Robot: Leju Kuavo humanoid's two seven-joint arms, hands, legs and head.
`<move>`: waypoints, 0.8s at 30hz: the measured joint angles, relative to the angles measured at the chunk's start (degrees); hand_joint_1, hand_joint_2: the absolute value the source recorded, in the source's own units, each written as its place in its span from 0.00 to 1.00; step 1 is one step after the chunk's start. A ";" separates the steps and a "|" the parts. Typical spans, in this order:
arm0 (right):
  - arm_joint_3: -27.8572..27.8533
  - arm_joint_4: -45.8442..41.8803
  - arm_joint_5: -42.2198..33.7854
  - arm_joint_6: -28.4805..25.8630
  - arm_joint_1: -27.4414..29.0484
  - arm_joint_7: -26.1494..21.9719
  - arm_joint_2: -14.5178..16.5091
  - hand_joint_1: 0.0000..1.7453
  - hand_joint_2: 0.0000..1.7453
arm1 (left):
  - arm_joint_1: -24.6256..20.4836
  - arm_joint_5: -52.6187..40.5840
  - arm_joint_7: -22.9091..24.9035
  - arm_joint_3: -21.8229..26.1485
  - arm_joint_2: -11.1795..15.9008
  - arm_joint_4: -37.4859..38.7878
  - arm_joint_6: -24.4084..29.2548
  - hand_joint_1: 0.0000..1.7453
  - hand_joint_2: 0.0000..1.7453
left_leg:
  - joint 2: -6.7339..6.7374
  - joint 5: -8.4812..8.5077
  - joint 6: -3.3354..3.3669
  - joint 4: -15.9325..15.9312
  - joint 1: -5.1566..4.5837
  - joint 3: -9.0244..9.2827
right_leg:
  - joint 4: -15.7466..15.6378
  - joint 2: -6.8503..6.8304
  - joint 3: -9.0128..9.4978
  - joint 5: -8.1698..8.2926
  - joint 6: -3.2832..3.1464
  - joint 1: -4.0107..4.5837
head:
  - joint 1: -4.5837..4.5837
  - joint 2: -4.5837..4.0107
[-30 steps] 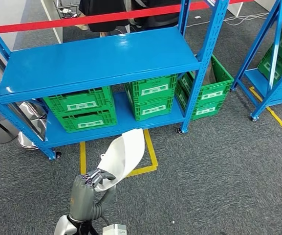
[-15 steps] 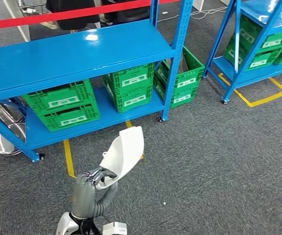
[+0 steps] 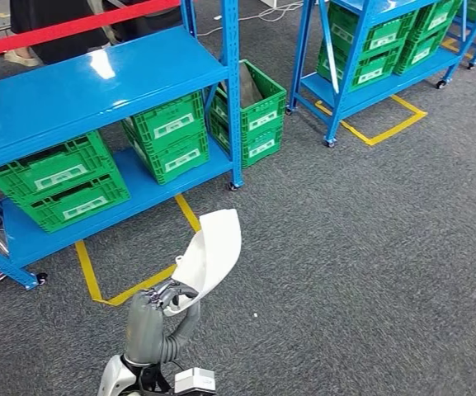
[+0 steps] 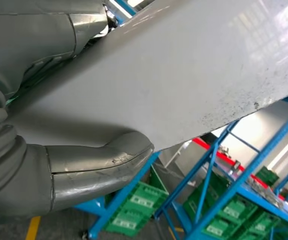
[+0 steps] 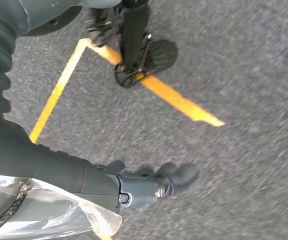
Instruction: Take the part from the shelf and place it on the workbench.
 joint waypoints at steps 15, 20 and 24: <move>-0.90 0.00 0.03 -0.22 0.16 -0.16 0.20 0.00 1.00 | -0.79 3.68 -0.43 -0.25 -0.36 1.46 -1.18 1.00 1.00 | 2.41 9.84 3.05 -18.50 -0.38 6.40 | 17.36 -0.68 -9.19 -6.07 3.85 -1.22 | 0.68 0.00; -1.36 -0.03 0.54 -0.25 -0.27 -0.29 0.26 0.00 1.00 | -1.09 7.22 -1.76 0.02 -0.64 1.75 -4.77 1.00 1.00 | 5.99 12.51 1.29 -16.14 -0.25 1.44 | 6.67 -4.16 4.23 -3.07 5.36 -2.56 | 0.66 0.00; -1.45 -0.09 0.70 -0.26 -0.24 -0.34 0.28 0.00 1.00 | -1.23 7.63 -2.17 0.26 -0.84 1.90 -5.45 1.00 1.00 | 7.44 13.89 -0.31 -15.13 0.64 -0.20 | -0.66 -3.67 6.80 -6.08 2.87 -1.44 | 0.12 0.00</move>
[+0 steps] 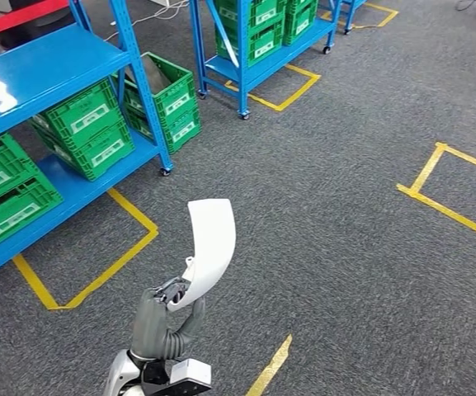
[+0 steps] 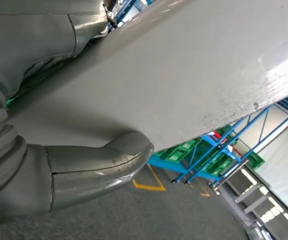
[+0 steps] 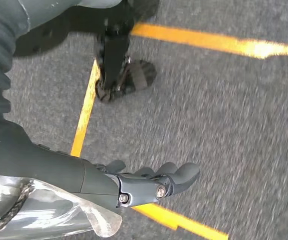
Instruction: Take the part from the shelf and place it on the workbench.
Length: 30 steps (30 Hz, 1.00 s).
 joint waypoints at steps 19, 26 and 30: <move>-0.35 -0.04 1.26 0.26 0.80 -1.22 0.05 0.00 1.00 | 0.67 3.86 -2.02 0.59 -0.25 0.37 -3.21 1.00 1.00 | -8.49 -6.07 3.69 -2.95 -1.32 8.84 | 8.20 4.54 -13.57 3.57 -0.81 1.85 | 0.08 0.00; -0.40 -0.05 1.94 0.42 0.78 -1.26 0.08 0.00 1.00 | 1.13 5.10 -1.93 1.41 -0.43 0.37 -4.14 1.00 1.00 | -2.92 -4.94 2.19 -2.22 -0.84 6.91 | 8.17 0.64 -8.80 2.41 1.81 -0.12 | 0.14 0.00; -0.49 -0.09 2.32 0.58 0.49 -1.28 0.45 0.00 1.00 | 1.11 4.96 -1.99 2.04 -0.67 0.29 -4.91 1.00 1.00 | -0.94 -5.01 0.45 -1.23 -0.91 6.41 | 2.13 -0.16 -5.22 3.54 -0.27 0.18 | -0.14 0.00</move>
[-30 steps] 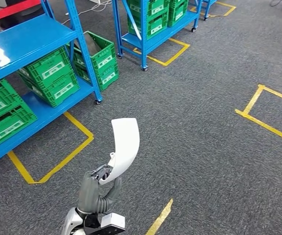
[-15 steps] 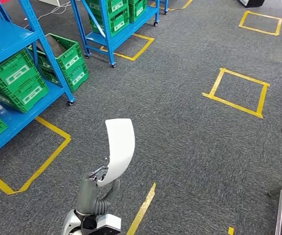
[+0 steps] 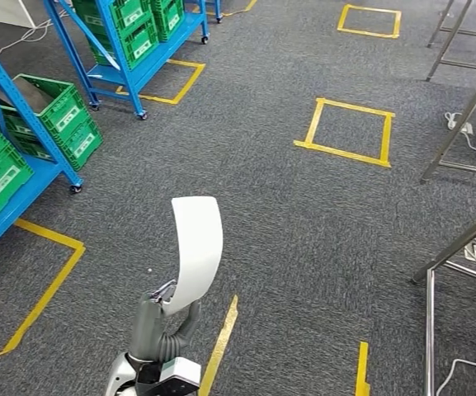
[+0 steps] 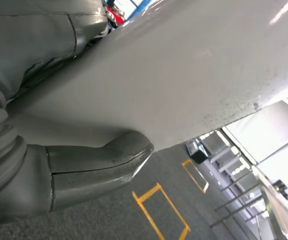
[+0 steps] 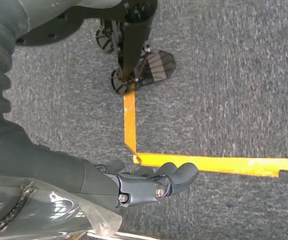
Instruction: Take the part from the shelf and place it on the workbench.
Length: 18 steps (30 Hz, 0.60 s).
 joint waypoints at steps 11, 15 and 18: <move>-0.40 0.00 0.78 -0.21 0.11 0.07 0.00 0.00 1.00 | 0.43 -0.78 -0.29 1.54 -0.65 -0.01 -0.90 1.00 1.00 | -8.12 -3.88 1.60 9.12 -0.45 -2.80 | 0.13 7.30 -2.18 2.05 -3.25 1.75 | -0.26 0.00; -0.41 0.00 0.88 -0.15 -0.08 0.05 0.26 0.00 1.00 | 0.42 -0.80 -0.34 1.91 -0.90 -0.06 -0.93 1.00 1.00 | -11.21 -1.35 3.00 0.45 -0.89 0.46 | 0.75 9.66 -3.21 3.14 -2.33 1.76 | -0.34 0.00; -0.42 0.00 0.92 -0.16 0.31 0.04 0.09 0.00 1.00 | 0.38 -0.82 -0.40 2.01 -1.20 -0.08 -0.98 1.00 1.00 | -9.32 -1.12 3.06 -0.86 -0.56 1.15 | 2.63 7.94 -4.78 2.77 -1.27 1.91 | -0.24 0.00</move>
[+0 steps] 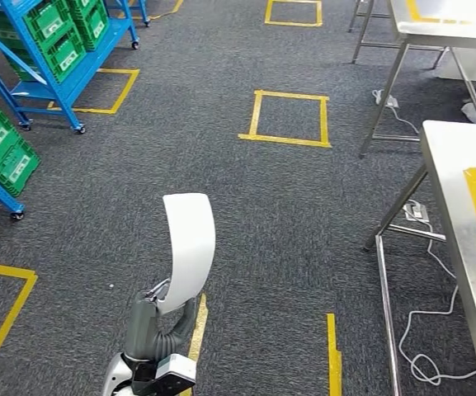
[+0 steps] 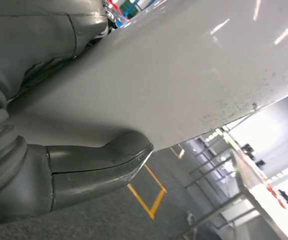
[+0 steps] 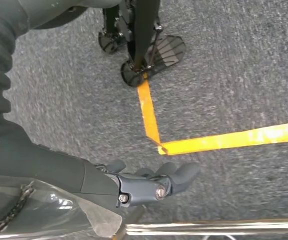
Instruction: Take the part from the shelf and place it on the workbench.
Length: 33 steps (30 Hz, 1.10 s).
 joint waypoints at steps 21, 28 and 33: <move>0.51 -0.02 4.54 -1.58 0.43 0.01 0.05 0.00 1.00 | 0.42 -0.14 -0.64 1.12 -0.16 -0.36 0.22 1.00 1.00 | 2.87 -9.52 -3.42 18.60 1.04 -10.47 | -1.28 -1.93 5.96 -5.42 -2.21 -0.78 | 0.14 0.00; 1.96 0.09 7.25 -1.72 0.43 0.58 0.26 0.00 1.00 | 0.68 -0.85 -0.81 1.89 -0.45 -1.99 0.56 1.00 1.00 | -2.43 5.32 -1.16 3.91 -1.05 -10.70 | -1.07 3.39 10.91 -9.49 -1.80 -0.41 | 0.07 -0.01; 2.62 0.02 7.62 -1.71 0.17 0.70 -0.07 0.00 1.00 | 0.24 -1.14 -0.89 2.47 -1.09 -3.25 0.63 1.00 1.00 | 1.18 2.34 -0.36 3.12 -0.94 -6.05 | 11.51 -3.85 3.31 -8.69 -0.80 0.12 | 0.51 0.00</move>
